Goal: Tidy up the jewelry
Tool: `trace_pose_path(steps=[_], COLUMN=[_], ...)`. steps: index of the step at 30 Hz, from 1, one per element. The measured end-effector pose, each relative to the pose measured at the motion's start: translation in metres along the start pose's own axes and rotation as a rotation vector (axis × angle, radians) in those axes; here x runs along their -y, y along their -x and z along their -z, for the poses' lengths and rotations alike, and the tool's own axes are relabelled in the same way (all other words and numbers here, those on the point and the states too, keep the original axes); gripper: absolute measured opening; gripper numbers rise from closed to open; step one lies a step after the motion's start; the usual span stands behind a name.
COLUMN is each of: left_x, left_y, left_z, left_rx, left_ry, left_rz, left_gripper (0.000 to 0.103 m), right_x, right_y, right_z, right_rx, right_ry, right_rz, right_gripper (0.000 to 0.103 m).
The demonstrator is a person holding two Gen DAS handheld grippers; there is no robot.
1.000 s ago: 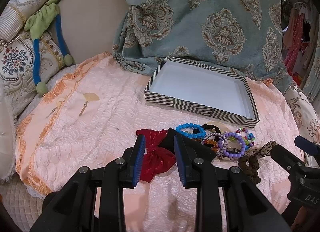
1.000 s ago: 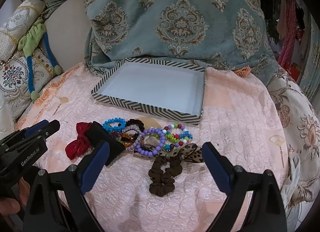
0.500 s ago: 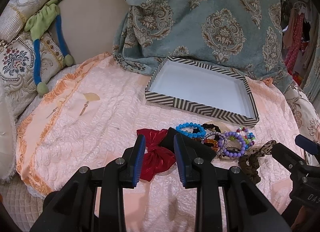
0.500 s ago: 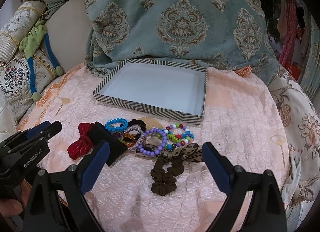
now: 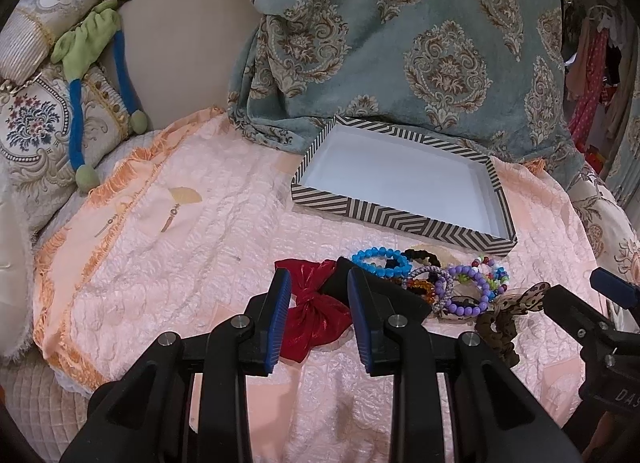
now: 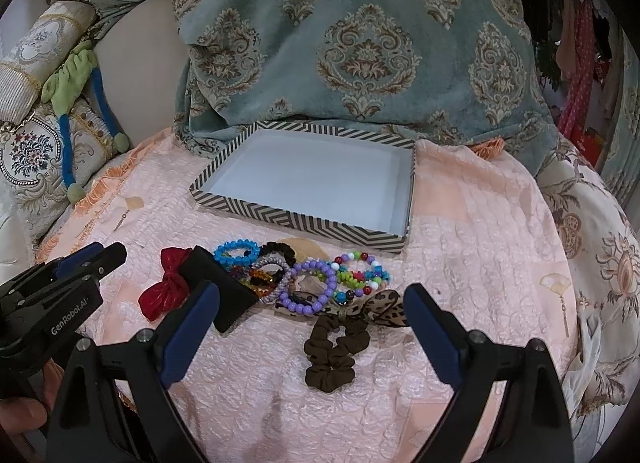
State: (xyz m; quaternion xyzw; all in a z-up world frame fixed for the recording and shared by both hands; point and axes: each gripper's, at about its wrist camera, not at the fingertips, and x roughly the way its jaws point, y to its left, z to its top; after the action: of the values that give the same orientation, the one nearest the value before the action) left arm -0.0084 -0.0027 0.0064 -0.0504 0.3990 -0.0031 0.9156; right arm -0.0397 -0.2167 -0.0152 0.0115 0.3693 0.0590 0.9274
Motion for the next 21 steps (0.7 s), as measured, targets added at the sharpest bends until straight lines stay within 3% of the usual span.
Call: trace_pose_path(steps=[14,21], left_x=[-0.0002,-0.0012], left_y=[0.0016,-0.0012], left_z=[0.0001,0.0024], left_rx=[-0.004,0.003], left_ry=[0.001,-0.028], left_rz=[0.001,-0.034], left_gripper=[0.013,0.013], right_x=[-0.0009,-0.0009], right_y=[-0.0017,-0.0049], right_z=[0.002,0.0029], right_rx=[-0.012,-0.02], right_ry=[0.002,0.008], right_rz=[-0.001,-0.002], right_gripper=[0.096,0.096])
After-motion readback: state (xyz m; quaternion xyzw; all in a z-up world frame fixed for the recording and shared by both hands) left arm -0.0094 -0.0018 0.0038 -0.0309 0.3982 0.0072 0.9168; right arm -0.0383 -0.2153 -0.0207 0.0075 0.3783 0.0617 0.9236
